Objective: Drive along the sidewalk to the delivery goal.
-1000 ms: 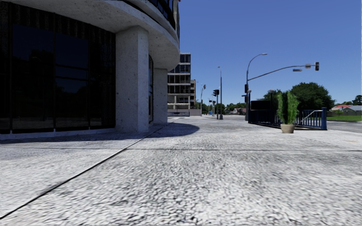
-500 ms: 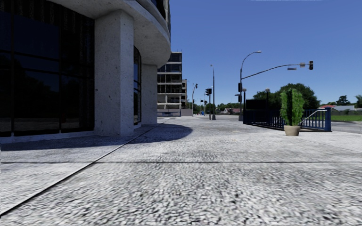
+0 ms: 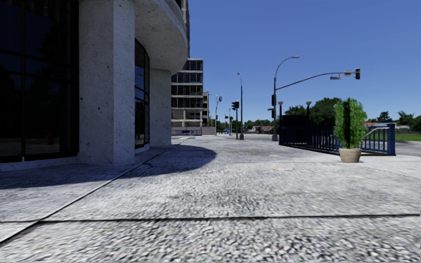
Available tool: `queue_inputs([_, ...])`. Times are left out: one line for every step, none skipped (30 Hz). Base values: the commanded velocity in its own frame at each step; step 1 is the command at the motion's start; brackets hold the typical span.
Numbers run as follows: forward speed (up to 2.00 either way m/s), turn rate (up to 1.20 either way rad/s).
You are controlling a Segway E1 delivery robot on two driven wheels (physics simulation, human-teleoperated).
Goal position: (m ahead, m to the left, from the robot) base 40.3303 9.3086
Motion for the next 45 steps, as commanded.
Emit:
queue_inputs([2.0,0.0])
queue_inputs([2.0,0.0])
queue_inputs([2.0,0.0])
queue_inputs([2.0,0.0])
queue_inputs([2.0,0.0])
queue_inputs([2.0,0.0])
queue_inputs([2.0,0.0])
queue_inputs([2.0,0.0])
queue_inputs([2.0,0.0])
queue_inputs([2.0,0.0])
queue_inputs([2.0,0.0])
queue_inputs([2.0,0.0])
queue_inputs([2.0,0.0])
queue_inputs([2.0,0.0])
queue_inputs([2.0,0.0])
queue_inputs([2.0,0.0])
queue_inputs([2.0,0.0])
queue_inputs([2.0,0.0])
queue_inputs([2.0,0.0])
queue_inputs([2.0,0.0])
queue_inputs([2.0,0.0])
queue_inputs([2.0,0.0])
queue_inputs([2.0,0.0])
queue_inputs([2.0,0.0])
queue_inputs([2.0,0.0])
queue_inputs([2.0,0.0])
queue_inputs([2.0,0.0])
queue_inputs([2.0,0.0])
queue_inputs([2.0,0.0])
queue_inputs([2.0,0.0])
queue_inputs([2.0,0.0])
queue_inputs([2.0,0.0])
queue_inputs([2.0,0.0])
queue_inputs([2.0,0.0])
queue_inputs([2.0,0.0])
queue_inputs([2.0,0.0])
queue_inputs([2.0,0.0])
queue_inputs([2.0,0.0])
queue_inputs([2.0,0.0])
queue_inputs([2.0,0.0])
queue_inputs([2.0,0.0])
queue_inputs([2.0,0.0])
queue_inputs([2.0,0.0])
queue_inputs([2.0,0.0])
queue_inputs([2.0,0.0])
